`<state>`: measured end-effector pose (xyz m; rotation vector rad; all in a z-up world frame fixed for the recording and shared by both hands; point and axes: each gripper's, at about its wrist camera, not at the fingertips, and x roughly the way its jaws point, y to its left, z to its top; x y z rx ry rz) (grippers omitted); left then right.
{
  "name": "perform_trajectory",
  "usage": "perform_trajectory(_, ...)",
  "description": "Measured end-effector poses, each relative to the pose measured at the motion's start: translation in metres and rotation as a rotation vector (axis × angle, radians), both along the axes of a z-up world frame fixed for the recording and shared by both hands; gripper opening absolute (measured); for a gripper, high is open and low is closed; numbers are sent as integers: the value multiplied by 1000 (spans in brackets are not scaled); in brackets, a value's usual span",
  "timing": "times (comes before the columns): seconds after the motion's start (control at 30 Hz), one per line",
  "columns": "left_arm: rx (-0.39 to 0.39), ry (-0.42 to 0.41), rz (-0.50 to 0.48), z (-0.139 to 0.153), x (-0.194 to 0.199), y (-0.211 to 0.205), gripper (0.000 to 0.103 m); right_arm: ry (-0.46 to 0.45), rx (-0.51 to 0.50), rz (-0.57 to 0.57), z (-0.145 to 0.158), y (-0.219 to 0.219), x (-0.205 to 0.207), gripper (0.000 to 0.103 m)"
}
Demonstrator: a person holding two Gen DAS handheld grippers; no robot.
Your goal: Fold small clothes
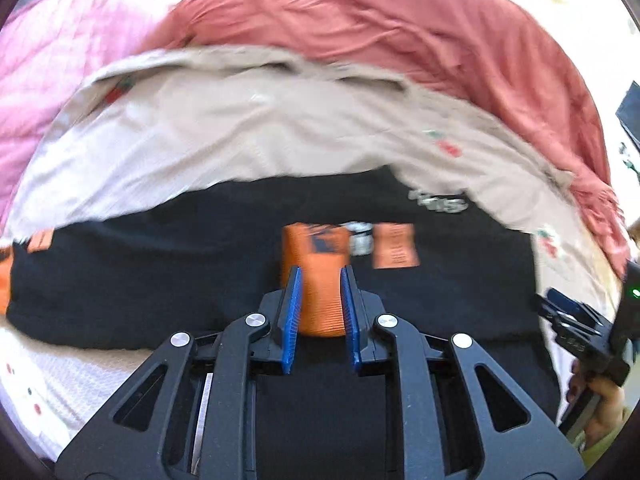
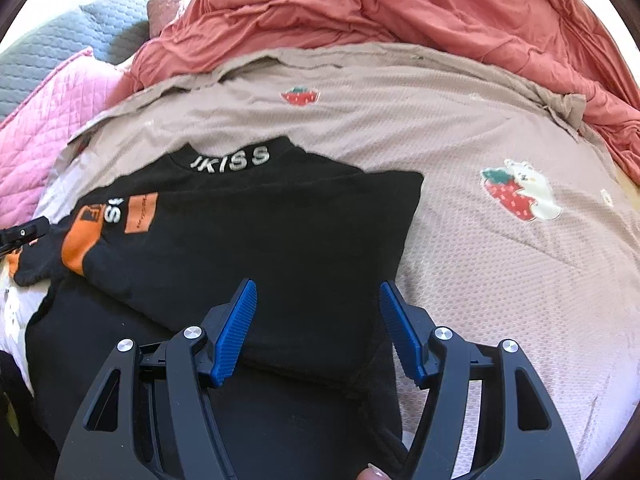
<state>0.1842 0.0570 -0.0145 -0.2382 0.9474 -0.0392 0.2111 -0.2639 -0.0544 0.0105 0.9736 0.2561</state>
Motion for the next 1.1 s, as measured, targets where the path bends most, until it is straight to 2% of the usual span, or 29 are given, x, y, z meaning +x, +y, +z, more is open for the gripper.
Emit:
perform_trajectory(0.03, -4, 0, -48, 2, 3, -15, 18, -5, 2, 7, 1, 1, -1, 63)
perform_trajectory(0.1, -3, 18, -95, -3, 10, -31, 32, -6, 4, 32, 1, 5, -2, 63)
perform_trajectory(0.2, 65, 106, -106, -30, 28, -49, 44, 5, -15, 68, -4, 15, -4, 63)
perform_trajectory(0.3, 87, 201, -58, -63, 37, -40, 46, 27, -37, 75, -10, 18, -3, 63)
perform_trajectory(0.43, 133, 180, -83, -77, 37, -37, 48, 92, -37, 52, -22, 14, 4, 63)
perform_trajectory(0.57, 99, 177, -74, -77, 39, -33, 49, 111, -72, 63, -32, 17, 6, 63)
perform_trajectory(0.6, 92, 177, -74, -75, 39, -31, 52, 109, -86, 68, -33, 19, 5, 65)
perform_trajectory(0.63, 85, 173, -80, -73, 38, -31, 56, 107, -86, 71, -34, 19, 5, 68)
perform_trajectory(0.7, 85, 162, -86, -68, 33, -34, 76, 105, -74, 73, -32, 19, 5, 71)
perform_trajectory(0.87, 100, 147, -59, -58, 24, -32, 78, 103, -13, 52, -26, 13, 4, 76)
perform_trajectory(0.97, 94, 127, -35, -47, 18, -26, 84, 81, 5, 39, -18, 11, 3, 83)
perform_trajectory(1.1, 117, 100, -12, -32, 12, -24, 93, 48, 21, 26, -10, 10, 3, 85)
